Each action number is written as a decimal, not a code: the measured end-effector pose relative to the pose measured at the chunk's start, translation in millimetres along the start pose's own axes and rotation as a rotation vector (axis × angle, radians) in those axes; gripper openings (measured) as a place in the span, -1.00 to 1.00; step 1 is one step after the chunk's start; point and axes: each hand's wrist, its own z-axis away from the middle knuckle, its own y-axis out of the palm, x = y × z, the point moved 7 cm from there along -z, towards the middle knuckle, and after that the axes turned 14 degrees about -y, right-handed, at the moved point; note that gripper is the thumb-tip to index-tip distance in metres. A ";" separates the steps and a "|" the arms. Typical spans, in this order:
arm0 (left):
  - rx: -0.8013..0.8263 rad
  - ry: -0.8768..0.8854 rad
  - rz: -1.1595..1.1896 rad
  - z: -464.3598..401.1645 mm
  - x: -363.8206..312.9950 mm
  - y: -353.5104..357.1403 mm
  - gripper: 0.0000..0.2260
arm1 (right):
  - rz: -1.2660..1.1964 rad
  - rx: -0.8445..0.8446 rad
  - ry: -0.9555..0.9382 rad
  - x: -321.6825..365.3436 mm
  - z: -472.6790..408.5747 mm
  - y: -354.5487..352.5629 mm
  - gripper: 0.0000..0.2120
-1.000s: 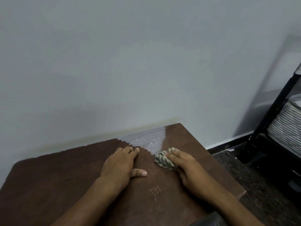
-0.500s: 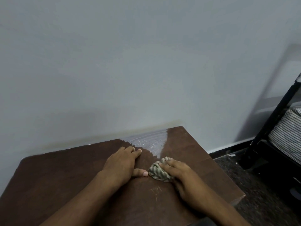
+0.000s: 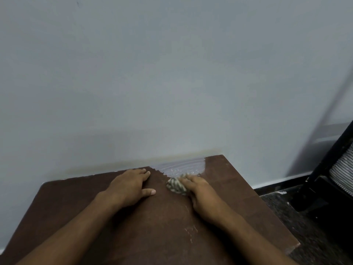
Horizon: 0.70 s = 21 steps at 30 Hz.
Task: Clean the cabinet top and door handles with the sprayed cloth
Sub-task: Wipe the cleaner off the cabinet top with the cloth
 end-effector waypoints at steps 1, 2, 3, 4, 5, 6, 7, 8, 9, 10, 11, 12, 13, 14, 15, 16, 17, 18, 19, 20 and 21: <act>0.016 0.009 0.021 -1.7 1.9 0.7 -0.26 | 0.020 -0.008 0.046 -15.3 -9.5 -2.5 -0.49; 0.033 0.012 0.051 -3.6 5.1 1.7 -0.24 | 0.053 -0.025 0.088 -28.9 -19.6 -4.2 -0.50; 0.046 0.012 0.086 -5.2 8.7 2.6 -0.23 | 0.076 -0.039 0.136 -38.3 -29.8 -4.8 -0.49; 0.052 0.010 0.118 -6.5 12.5 3.2 -0.22 | 0.085 -0.047 0.174 -43.9 -39.8 -2.2 -0.48; 0.049 0.014 0.139 -6.6 14.5 3.1 -0.22 | 0.094 -0.052 0.199 -43.3 -49.2 1.8 -0.47; 0.036 0.024 0.148 -6.2 14.3 2.2 -0.21 | 0.107 -0.056 0.210 -38.5 -58.4 7.6 -0.47; 0.015 0.035 0.149 -4.8 12.6 1.4 -0.21 | 0.108 -0.054 0.211 -30.1 -67.8 14.9 -0.47; -0.009 0.041 0.149 -2.6 9.9 1.0 -0.21 | 0.101 -0.039 0.207 -17.7 -77.2 21.7 -0.47; -0.030 0.036 0.151 -0.3 7.5 1.5 -0.20 | 0.080 -0.023 0.195 -5.1 -86.5 30.4 -0.46; -0.050 0.024 0.157 1.5 6.2 2.3 -0.20 | 0.058 -0.013 0.170 7.8 -95.2 38.8 -0.46; -0.067 0.006 0.169 2.5 6.2 3.4 -0.21 | 0.030 0.000 0.141 19.9 -102.0 46.5 -0.46; -0.080 -0.012 0.181 2.2 7.5 4.6 -0.23 | -0.001 0.017 0.102 30.3 -106.7 52.4 -0.45; -0.089 -0.029 0.186 1.4 9.6 5.4 -0.26 | -0.037 0.038 0.060 35.0 -108.6 56.8 -0.43; -0.090 -0.045 0.183 0.3 11.6 5.6 -0.30 | -0.065 0.065 0.018 34.9 -107.8 57.0 -0.42; -0.078 -0.058 0.176 -0.3 12.9 6.1 -0.34 | -0.086 0.084 0.000 28.1 -103.9 51.9 -0.41; -0.063 -0.067 0.172 -0.1 13.2 6.3 -0.37 | -0.084 0.082 -0.007 16.0 -98.7 42.9 -0.40; -0.056 -0.071 0.169 0.5 13.3 6.2 -0.38 | -0.062 0.068 0.011 -2.6 -92.1 30.9 -0.40; -0.052 -0.067 0.170 0.6 12.9 6.0 -0.38 | -0.022 0.040 0.054 -25.1 -83.7 16.1 -0.40; -0.047 -0.062 0.173 0.9 12.3 6.6 -0.36 | 0.016 0.006 0.120 -50.8 -73.0 1.5 -0.41; -0.044 -0.060 0.178 0.6 12.1 7.0 -0.34 | 0.047 -0.028 0.185 -74.3 -62.5 -12.6 -0.42; -0.041 -0.065 0.180 -0.1 12.6 6.9 -0.33 | 0.069 -0.055 0.245 -92.2 -54.2 -22.8 -0.42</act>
